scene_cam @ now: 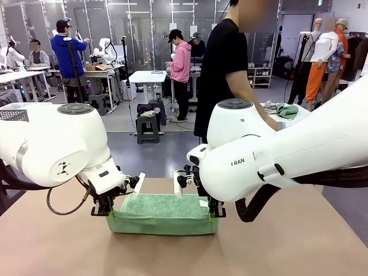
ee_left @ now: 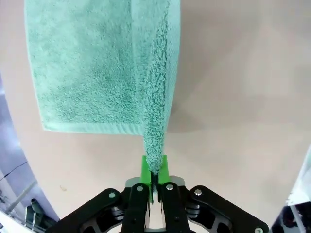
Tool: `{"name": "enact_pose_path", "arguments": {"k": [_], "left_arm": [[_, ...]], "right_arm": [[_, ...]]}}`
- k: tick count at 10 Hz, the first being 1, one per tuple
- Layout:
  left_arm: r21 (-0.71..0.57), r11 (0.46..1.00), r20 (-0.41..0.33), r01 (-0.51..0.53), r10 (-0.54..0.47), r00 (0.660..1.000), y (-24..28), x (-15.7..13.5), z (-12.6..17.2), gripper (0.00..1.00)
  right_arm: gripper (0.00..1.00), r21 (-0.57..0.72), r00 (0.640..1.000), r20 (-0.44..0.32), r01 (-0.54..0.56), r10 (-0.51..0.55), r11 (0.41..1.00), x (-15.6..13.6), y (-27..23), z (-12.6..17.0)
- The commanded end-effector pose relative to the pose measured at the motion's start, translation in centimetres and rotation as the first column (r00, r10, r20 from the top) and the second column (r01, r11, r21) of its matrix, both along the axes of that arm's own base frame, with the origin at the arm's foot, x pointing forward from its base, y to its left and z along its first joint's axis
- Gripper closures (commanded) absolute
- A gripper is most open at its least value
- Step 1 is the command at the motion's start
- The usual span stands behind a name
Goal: Fold the towels and place them in the basket.
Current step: When a person lays out a Towel with hook on the table, fold it in half twice.
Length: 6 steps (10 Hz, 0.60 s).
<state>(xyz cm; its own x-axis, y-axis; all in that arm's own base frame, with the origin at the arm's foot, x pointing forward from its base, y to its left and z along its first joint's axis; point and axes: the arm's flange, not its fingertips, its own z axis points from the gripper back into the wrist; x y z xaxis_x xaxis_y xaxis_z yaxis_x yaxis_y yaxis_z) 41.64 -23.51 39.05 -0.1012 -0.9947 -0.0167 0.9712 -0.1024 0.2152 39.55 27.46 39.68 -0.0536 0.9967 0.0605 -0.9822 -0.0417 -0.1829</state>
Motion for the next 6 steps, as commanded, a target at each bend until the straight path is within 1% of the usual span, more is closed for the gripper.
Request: {"name": "enact_pose_path", "arguments": {"k": [1, 4, 6], "left_arm": [[-0.006, 0.999, -0.022, 0.047, -0.047, 0.999, 0.1, 3.3, 0.4, 0.93], [-0.015, 0.998, -0.062, 0.062, -0.063, 0.996, 0.4, 7.5, 0.2, 0.93], [-0.015, 0.998, -0.072, 0.055, -0.056, 0.996, 0.3, 10.4, -0.1, 0.93]], "right_arm": [[0.93, 0.049, 0.998, -0.008, -0.056, 0.056, 0.997, 2.7, -0.2, 0.1], [0.93, 0.055, 0.998, -0.034, -0.053, 0.055, 0.997, 6.3, -0.2, 0.2], [0.93, 0.051, 0.997, -0.054, -0.049, 0.052, 0.997, 8.9, -0.2, 0.0]]}}
